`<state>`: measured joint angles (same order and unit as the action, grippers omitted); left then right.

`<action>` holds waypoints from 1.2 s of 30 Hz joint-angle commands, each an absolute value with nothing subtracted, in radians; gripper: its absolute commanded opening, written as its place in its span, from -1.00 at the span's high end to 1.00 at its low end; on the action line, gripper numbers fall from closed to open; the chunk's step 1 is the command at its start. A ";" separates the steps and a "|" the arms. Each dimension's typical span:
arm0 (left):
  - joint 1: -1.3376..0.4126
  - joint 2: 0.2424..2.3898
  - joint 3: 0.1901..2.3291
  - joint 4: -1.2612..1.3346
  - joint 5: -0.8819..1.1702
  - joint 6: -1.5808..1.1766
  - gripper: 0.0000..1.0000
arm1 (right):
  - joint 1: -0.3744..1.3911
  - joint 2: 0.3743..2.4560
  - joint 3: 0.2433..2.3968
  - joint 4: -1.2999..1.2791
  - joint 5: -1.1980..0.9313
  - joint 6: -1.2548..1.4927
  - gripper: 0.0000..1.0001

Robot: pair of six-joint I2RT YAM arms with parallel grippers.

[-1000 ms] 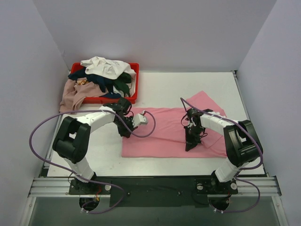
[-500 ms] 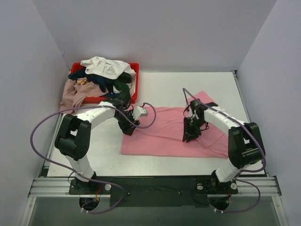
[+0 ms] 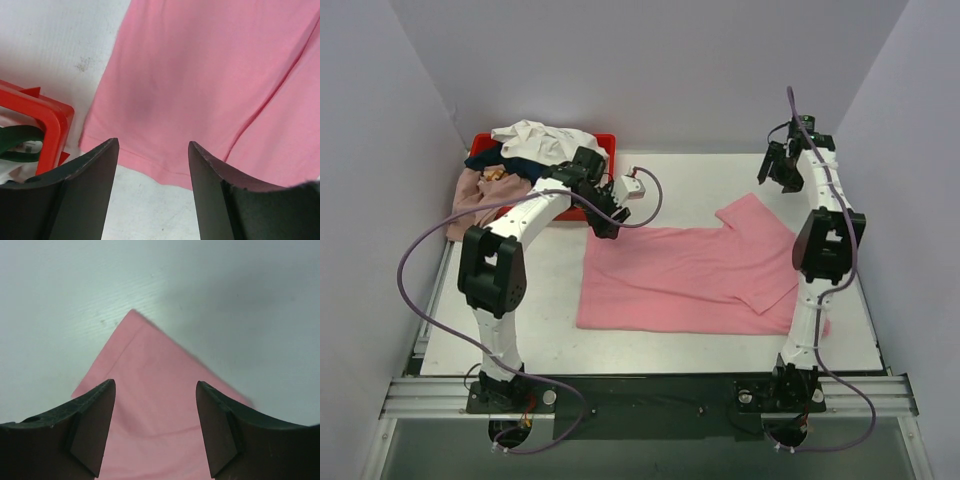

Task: Fold and stack the t-shirts
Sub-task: Grap the side of the flattened tshirt furthest away from the robot with both arms

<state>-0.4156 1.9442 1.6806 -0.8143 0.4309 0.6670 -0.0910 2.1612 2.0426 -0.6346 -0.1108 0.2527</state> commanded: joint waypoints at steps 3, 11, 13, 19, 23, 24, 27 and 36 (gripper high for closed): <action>-0.385 1.976 1.759 -0.891 0.462 0.715 -0.36 | -0.081 2.460 2.312 -0.825 -0.003 0.176 -0.21; -0.364 2.014 1.802 -0.926 0.439 0.773 -0.36 | -0.063 2.552 2.307 -0.902 -0.026 0.101 0.13; -0.364 2.057 1.857 -0.962 0.430 0.797 -0.36 | -0.057 2.565 2.304 -0.925 -0.052 0.074 0.34; -0.368 2.258 2.100 -1.160 0.371 0.928 -0.38 | -0.069 2.534 2.260 -0.933 -0.035 0.040 0.96; -0.396 2.315 2.146 -1.134 0.336 1.024 -0.43 | -0.089 2.459 2.253 -0.927 -0.038 0.026 1.00; -0.411 2.324 2.164 -1.140 0.318 1.047 -0.43 | -0.090 2.447 2.253 -0.923 -0.050 0.023 1.00; -0.433 2.396 2.216 -1.167 0.276 1.074 -0.46 | -0.109 2.373 2.226 -0.908 -0.087 0.041 1.00; -0.449 2.534 2.444 -1.325 0.382 1.104 -0.42 | -0.110 2.201 1.994 -0.819 -0.133 0.028 1.00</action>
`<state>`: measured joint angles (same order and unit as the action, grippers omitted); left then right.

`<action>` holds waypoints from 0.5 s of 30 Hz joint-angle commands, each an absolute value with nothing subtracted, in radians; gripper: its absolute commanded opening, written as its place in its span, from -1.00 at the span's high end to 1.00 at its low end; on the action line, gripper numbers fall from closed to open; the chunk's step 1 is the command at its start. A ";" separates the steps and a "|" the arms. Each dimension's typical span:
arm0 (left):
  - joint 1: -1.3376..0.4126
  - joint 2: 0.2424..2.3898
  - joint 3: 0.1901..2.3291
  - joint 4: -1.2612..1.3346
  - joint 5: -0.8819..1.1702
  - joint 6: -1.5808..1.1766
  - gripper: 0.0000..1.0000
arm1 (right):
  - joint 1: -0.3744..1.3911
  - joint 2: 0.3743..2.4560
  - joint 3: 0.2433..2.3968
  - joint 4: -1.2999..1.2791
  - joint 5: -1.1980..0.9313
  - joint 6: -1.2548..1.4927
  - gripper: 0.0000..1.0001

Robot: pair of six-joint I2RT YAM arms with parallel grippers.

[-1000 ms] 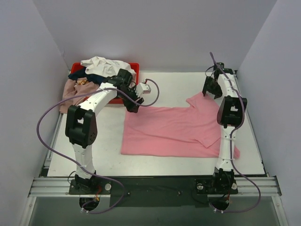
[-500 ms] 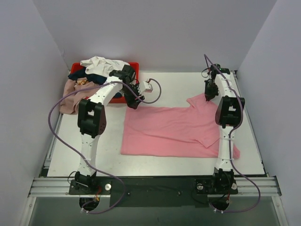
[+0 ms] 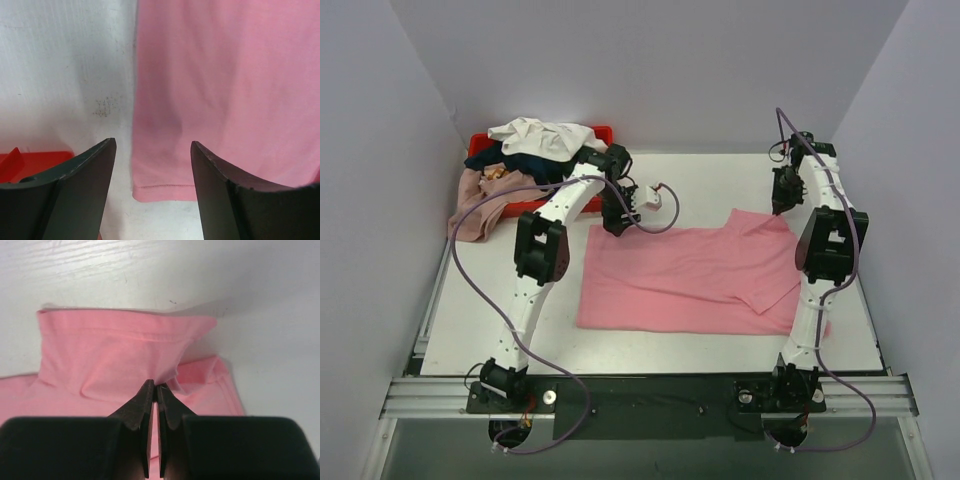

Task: Fold and stack the t-shirts
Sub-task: Grap the side of the flattened tshirt furthest away from the robot with both arms

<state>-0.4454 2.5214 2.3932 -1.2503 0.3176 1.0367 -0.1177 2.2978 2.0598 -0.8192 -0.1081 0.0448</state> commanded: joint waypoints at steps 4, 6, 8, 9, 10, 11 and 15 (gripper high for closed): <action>-0.457 2.525 2.363 -1.351 0.397 1.114 -0.40 | -0.110 2.158 1.941 -0.801 -0.121 0.028 1.00; -0.457 2.526 2.332 -1.312 0.376 1.077 -0.37 | -0.110 2.143 1.927 -0.796 -0.124 0.032 1.00; -0.457 2.530 2.319 -1.254 0.362 1.040 -0.35 | -0.110 2.126 1.908 -0.792 -0.141 0.038 1.00; -0.457 2.531 2.313 -1.220 0.348 1.031 -0.34 | -0.110 2.111 1.902 -0.788 -0.155 0.044 1.00; -0.457 2.534 2.310 -1.188 0.341 1.011 -0.29 | -0.110 2.103 1.885 -0.782 -0.166 0.046 1.00; -0.459 2.533 2.304 -1.180 0.333 1.009 -0.26 | -0.110 2.082 1.876 -0.778 -0.170 0.048 1.00; -0.463 2.511 2.245 -1.181 0.336 1.020 0.31 | -0.112 2.005 1.806 -0.758 -0.176 0.051 1.00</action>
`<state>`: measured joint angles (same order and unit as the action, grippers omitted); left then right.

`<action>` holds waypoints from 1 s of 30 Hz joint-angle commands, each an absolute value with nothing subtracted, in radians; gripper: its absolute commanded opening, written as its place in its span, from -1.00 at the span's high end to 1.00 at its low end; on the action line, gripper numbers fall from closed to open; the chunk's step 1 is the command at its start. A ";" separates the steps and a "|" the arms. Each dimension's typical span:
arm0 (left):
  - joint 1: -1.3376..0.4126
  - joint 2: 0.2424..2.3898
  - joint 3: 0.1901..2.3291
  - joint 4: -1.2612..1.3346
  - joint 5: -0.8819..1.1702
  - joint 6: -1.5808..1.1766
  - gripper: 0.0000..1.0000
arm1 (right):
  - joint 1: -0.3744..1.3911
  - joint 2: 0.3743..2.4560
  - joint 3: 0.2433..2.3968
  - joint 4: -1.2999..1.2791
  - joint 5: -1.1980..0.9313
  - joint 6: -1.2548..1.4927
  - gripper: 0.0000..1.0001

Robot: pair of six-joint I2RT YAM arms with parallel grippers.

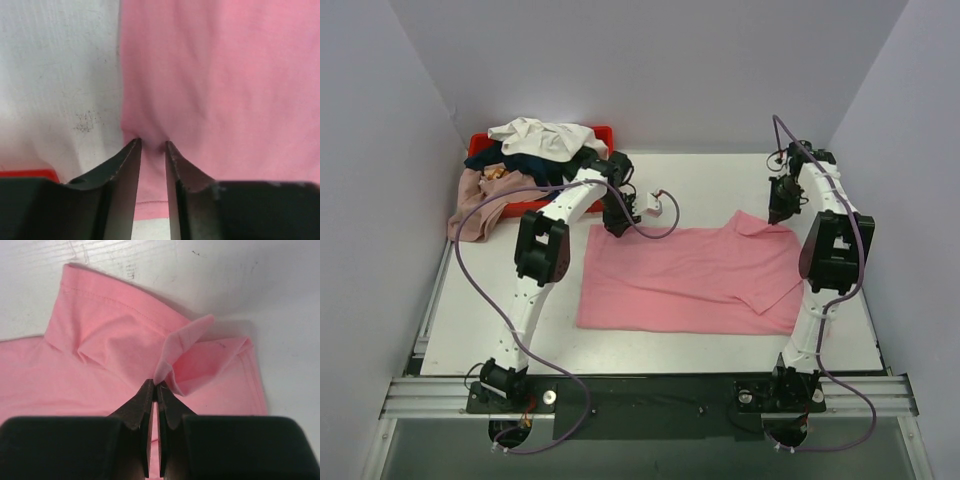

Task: Fold and stack the t-shirts
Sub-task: Grap the side of the flattened tshirt furthest away from the robot with both arms, then fold the other side of the tshirt into a rectangle

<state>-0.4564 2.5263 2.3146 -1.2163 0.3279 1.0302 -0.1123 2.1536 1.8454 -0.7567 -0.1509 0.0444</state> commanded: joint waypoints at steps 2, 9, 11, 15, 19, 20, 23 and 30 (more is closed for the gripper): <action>-0.462 2.473 2.189 -1.181 0.348 1.032 0.59 | -0.117 1.973 1.779 -0.752 -0.176 0.060 1.00; -0.448 2.309 2.066 -1.097 0.357 0.974 1.00 | -0.141 1.856 1.678 -0.749 -0.187 0.107 1.00; -0.445 2.234 1.976 -1.037 0.351 0.942 1.00 | -0.146 1.815 1.629 -0.750 -0.190 0.118 1.00; -0.445 2.059 1.806 -0.934 0.350 0.896 1.00 | -0.156 1.709 1.505 -0.759 -0.198 0.155 1.00; -0.448 1.924 1.642 -0.902 0.354 0.873 1.00 | -0.156 1.619 1.364 -0.761 -0.227 0.184 1.00; -0.451 1.886 1.620 -0.891 0.345 0.856 1.00 | -0.158 1.591 1.320 -0.762 -0.222 0.187 1.00; -0.466 1.819 1.528 -0.871 0.313 0.786 1.00 | -0.160 1.537 1.235 -0.782 -0.193 0.222 1.00; -0.569 1.730 1.315 -0.813 0.321 0.686 1.00 | -0.215 1.483 1.069 -0.807 -0.175 0.276 1.00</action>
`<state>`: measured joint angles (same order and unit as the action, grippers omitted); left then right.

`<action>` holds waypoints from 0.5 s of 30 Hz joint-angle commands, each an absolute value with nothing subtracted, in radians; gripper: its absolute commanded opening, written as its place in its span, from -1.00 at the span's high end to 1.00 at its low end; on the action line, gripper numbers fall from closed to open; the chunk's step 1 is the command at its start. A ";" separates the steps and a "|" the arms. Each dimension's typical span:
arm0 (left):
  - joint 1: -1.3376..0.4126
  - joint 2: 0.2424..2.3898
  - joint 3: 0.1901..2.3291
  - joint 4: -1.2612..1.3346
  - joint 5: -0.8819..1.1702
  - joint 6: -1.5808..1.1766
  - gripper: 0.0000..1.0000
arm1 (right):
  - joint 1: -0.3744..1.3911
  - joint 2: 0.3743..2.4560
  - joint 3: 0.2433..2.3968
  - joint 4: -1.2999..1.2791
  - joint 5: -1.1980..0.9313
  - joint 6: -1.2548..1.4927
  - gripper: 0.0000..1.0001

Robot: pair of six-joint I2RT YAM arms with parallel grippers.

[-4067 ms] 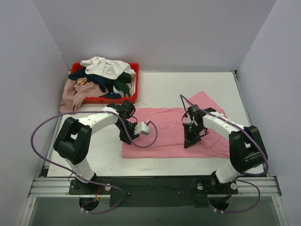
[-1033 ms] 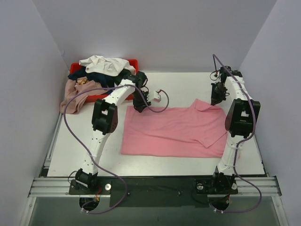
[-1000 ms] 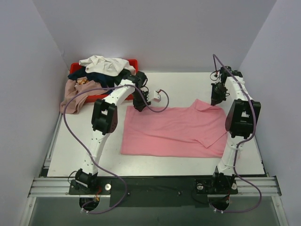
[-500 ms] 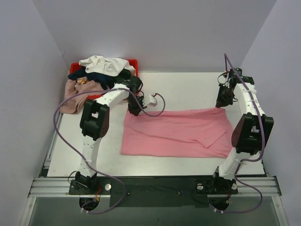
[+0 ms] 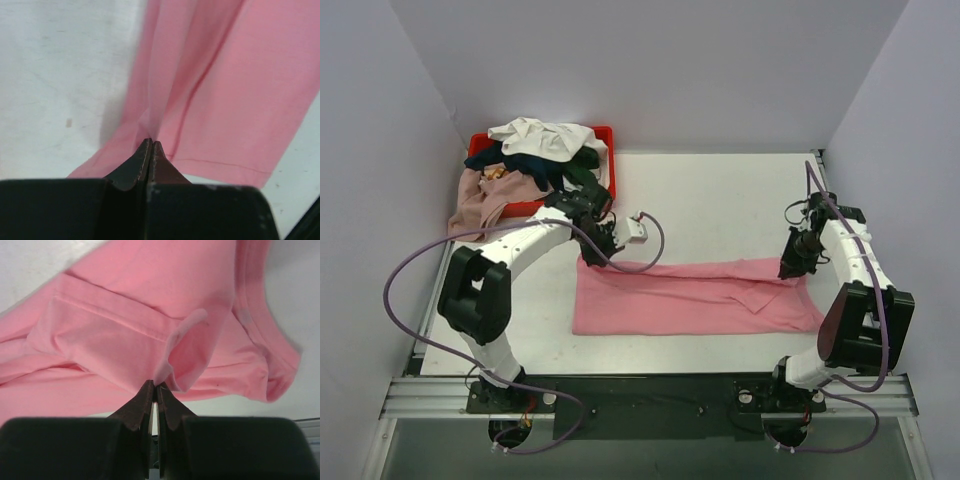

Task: Fold and stack the t-shirts
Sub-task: Fold the other side of the tshirt into a rectangle

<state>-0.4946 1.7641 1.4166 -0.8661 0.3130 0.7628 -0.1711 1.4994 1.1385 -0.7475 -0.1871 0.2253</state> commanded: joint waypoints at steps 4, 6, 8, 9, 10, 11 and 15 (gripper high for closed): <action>-0.603 1.744 1.262 -0.897 0.354 0.686 1.00 | -0.219 1.496 1.025 -0.807 -0.176 0.285 1.00; -0.598 1.750 1.285 -1.017 0.408 0.747 0.66 | -0.218 1.497 1.017 -0.805 -0.181 0.284 1.00; -0.598 1.743 1.316 -1.141 0.448 0.839 -0.49 | -0.218 1.497 1.015 -0.804 -0.176 0.281 1.00; -0.598 1.737 1.330 -1.217 0.456 0.907 -0.58 | -0.218 1.496 1.017 -0.802 -0.173 0.281 1.00; -0.595 1.732 1.357 -1.244 0.460 0.960 -0.62 | -0.218 1.496 1.017 -0.802 -0.175 0.281 1.00; -0.592 1.727 1.370 -1.262 0.453 0.966 -0.64 | -0.218 1.496 1.020 -0.801 -0.179 0.282 1.00; -0.538 1.744 1.430 -1.197 0.397 0.993 -0.73 | -0.218 1.485 1.025 -0.801 -0.179 0.279 1.00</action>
